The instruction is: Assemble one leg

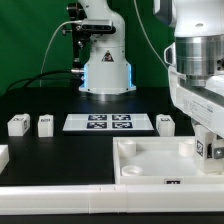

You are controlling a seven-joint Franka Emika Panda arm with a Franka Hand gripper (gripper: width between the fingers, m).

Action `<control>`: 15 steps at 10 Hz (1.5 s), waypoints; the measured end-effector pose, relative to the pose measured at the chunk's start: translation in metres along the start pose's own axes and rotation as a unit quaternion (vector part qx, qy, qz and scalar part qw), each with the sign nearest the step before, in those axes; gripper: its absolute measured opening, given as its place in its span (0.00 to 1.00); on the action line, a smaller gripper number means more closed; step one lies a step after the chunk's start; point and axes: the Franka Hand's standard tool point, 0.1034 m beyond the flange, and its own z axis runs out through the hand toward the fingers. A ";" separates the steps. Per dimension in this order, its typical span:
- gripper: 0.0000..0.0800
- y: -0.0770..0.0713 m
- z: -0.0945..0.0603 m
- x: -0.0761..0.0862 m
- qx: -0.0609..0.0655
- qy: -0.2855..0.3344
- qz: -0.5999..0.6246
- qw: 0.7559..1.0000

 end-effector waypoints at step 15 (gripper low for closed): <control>0.81 0.002 0.000 0.002 -0.014 0.009 -0.504 0.864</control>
Offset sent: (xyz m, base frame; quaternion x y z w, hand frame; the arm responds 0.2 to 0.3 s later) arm -0.0004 0.0011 0.0003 -0.0005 0.0006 -0.0051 1.0000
